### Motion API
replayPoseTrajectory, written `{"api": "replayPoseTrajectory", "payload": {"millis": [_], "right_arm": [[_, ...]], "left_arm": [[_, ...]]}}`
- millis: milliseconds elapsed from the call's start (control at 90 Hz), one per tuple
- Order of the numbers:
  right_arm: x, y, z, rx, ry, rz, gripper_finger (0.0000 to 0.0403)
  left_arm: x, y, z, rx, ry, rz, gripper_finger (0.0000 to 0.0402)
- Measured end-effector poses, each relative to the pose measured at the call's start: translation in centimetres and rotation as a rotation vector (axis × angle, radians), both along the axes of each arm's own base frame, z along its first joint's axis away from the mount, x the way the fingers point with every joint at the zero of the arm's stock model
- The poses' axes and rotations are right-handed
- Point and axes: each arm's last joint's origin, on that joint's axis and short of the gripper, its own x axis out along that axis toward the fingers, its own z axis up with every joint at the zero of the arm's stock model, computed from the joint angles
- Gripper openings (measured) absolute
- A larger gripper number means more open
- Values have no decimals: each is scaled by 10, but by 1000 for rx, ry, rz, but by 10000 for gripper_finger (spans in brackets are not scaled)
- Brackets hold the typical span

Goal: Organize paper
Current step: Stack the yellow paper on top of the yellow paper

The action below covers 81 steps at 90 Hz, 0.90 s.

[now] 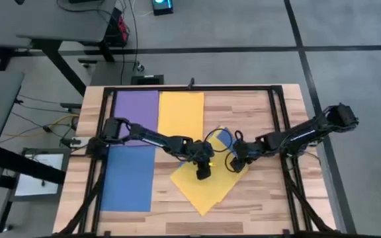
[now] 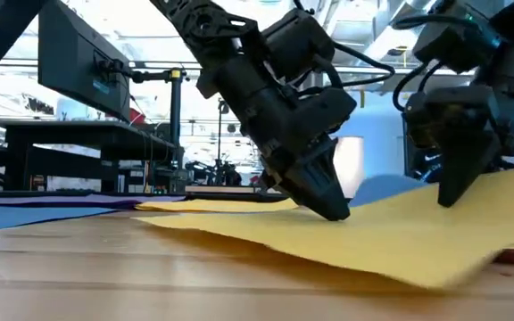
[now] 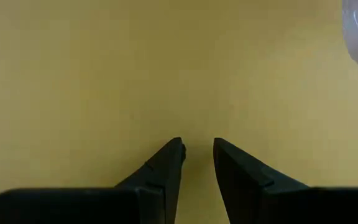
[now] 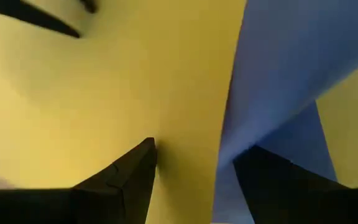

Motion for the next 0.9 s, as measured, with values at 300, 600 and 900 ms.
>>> {"api": "replayPoseTrajectory", "payload": {"millis": [300, 600, 900], "right_arm": [[-3, 4, 16, 178, -52, 13, 179], [-9, 2, 35, 342, -95, -69, 172], [-12, -3, 38, 417, -73, -121, 172]], "left_arm": [[0, -1, 0, 2, 1, 0, 81], [0, -1, 0, 0, 2, 3, 81], [0, -1, 0, -2, 2, 5, 81]]}}
